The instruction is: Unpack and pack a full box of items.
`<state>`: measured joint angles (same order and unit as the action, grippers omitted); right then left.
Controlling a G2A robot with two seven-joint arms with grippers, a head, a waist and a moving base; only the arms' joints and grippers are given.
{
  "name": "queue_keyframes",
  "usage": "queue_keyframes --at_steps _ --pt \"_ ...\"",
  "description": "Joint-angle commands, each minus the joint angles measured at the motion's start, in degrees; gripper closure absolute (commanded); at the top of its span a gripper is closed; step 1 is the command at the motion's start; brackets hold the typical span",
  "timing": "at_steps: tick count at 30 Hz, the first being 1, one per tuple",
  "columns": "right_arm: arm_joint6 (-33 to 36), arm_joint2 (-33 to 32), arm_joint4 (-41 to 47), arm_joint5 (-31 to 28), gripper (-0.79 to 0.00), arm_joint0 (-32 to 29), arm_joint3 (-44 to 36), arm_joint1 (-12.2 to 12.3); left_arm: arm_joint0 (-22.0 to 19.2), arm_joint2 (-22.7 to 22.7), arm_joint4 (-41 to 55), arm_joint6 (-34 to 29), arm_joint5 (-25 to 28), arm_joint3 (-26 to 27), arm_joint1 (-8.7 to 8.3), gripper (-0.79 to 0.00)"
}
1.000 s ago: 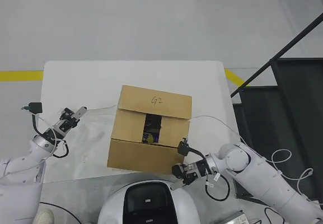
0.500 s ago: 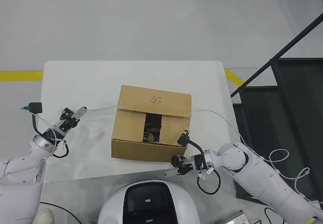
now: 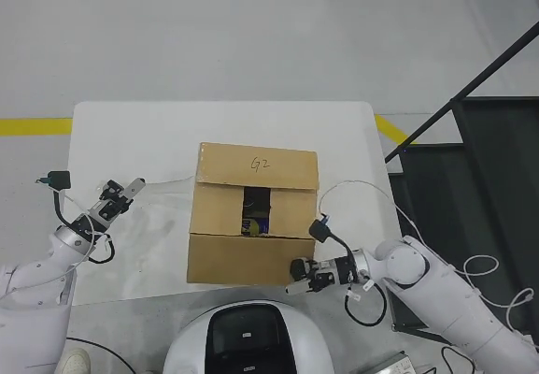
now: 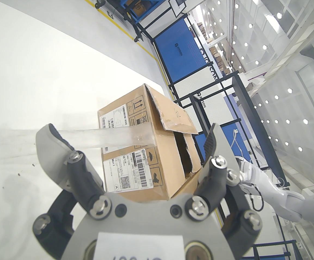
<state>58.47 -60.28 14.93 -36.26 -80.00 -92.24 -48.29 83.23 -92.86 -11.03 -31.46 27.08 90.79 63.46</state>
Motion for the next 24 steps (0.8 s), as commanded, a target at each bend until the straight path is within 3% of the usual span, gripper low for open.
queue_keyframes --at_steps 1,6,13,24 --pt "2.09 -1.95 8.43 0.73 -0.785 -0.27 0.33 0.38 0.0 0.0 0.0 0.0 0.0 0.0 0.0 -0.785" --pt "4.51 -6.62 20.46 7.43 -0.785 1.84 3.16 0.92 0.0 0.0 0.0 0.0 0.0 0.0 0.0 -0.785" --pt "4.01 -5.63 29.94 14.46 -0.785 8.14 8.77 -0.5 0.0 0.0 0.0 0.0 0.0 0.0 0.0 -0.785" --pt "2.1 -0.34 29.93 19.25 -0.785 14.84 17.74 -3.18 0.0 0.0 0.0 0.0 0.0 0.0 0.0 -0.785"
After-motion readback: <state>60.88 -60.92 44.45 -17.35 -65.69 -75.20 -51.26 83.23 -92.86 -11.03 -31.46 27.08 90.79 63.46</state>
